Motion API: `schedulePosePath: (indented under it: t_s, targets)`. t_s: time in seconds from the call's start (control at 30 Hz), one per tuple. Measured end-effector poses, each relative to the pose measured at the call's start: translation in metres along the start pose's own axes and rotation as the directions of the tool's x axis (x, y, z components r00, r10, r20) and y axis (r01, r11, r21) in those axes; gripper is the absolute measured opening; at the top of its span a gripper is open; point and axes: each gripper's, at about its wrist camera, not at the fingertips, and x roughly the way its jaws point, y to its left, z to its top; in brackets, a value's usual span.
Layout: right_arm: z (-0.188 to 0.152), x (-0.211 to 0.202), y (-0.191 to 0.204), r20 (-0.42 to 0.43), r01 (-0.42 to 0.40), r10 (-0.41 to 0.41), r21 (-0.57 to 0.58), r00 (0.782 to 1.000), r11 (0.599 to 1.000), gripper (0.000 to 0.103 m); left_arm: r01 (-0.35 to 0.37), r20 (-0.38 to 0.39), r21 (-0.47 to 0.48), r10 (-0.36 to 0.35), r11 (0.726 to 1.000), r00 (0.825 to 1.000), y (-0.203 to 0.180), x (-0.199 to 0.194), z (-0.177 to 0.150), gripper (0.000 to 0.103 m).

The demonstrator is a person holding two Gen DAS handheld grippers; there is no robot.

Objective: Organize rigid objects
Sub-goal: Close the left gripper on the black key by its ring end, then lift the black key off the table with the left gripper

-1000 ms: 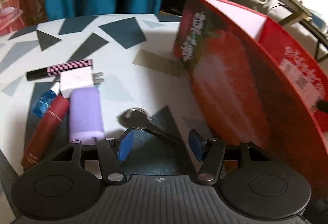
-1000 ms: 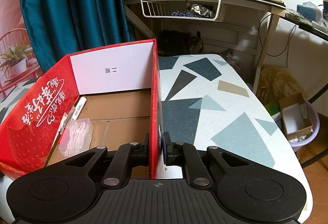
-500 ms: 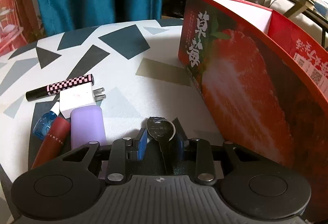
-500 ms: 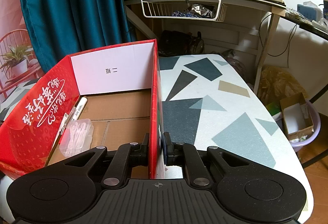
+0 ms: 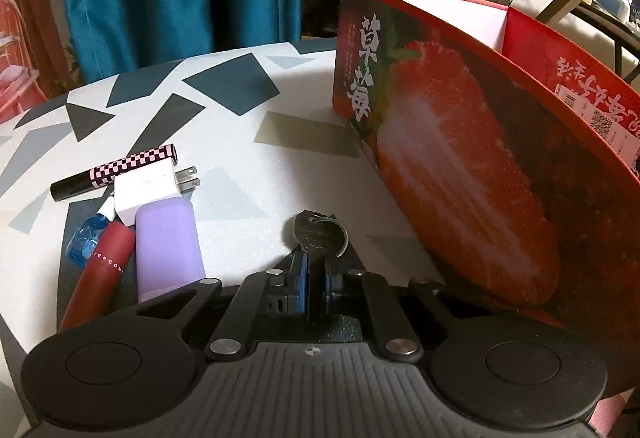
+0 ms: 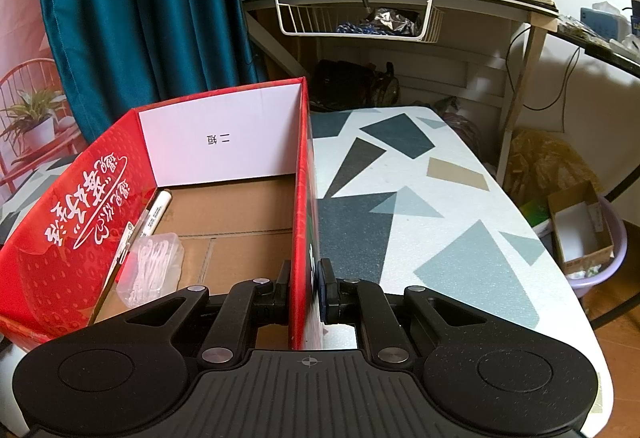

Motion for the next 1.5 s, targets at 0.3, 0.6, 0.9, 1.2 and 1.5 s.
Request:
schedulePosePath:
  t_s: [0.3, 0.6, 0.9, 1.2, 1.5]
  targets:
    - [0.0, 0.0, 0.0, 0.0, 0.0, 0.0, 0.0, 1.0, 1.0, 0.011, -0.004, 0.04, -0.027, 0.005, 1.0, 0.999, 0.006, -0.009, 0.001, 0.009]
    - [0.0, 0.0, 0.0, 0.0, 0.0, 0.0, 0.0, 1.0, 1.0, 0.01, 0.0, 0.037, -0.028, 0.001, 1.0, 0.999, 0.008, -0.013, 0.003, 0.008]
    - [0.0, 0.0, 0.0, 0.0, 0.0, 0.0, -0.001, 1.0, 1.0, 0.011, -0.006, -0.009, -0.011, 0.005, 1.0, 1.0, 0.006, -0.003, 0.001, 0.009]
    - [0.0, 0.0, 0.0, 0.0, 0.0, 0.0, 0.0, 1.0, 1.0, 0.011, -0.022, -0.013, 0.006, 0.022, 1.0, 1.0, 0.005, 0.004, 0.005, 0.011]
    - [0.0, 0.0, 0.0, 0.0, 0.0, 0.0, 0.0, 1.0, 1.0, 0.011, -0.004, 0.029, 0.003, 0.004, 1.0, 1.0, 0.005, 0.009, 0.015, 0.061]
